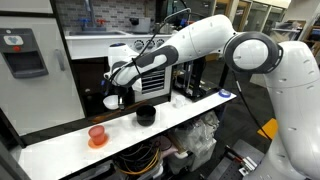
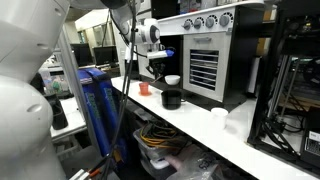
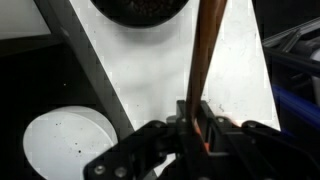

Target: Pour the contents in the white mug into the black mug, use the wooden spoon to stir the contents in the black mug

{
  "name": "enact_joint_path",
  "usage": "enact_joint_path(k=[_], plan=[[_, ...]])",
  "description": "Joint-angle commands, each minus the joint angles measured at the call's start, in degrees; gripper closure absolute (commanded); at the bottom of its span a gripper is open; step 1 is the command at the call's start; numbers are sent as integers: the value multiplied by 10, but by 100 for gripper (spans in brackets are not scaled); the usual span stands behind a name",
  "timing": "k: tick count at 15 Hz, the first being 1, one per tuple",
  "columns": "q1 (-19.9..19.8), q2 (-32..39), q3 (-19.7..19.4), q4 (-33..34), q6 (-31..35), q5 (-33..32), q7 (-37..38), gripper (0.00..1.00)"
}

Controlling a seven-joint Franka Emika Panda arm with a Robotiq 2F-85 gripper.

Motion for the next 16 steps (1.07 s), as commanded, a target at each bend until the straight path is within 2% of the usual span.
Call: enact_joint_path(k=[1, 8, 16], plan=[[-16, -9, 12, 16, -67, 5, -55, 96], [-3, -12, -3, 59, -177, -37, -116, 96], [25, -17, -15, 103, -265, -148, -180, 96]])
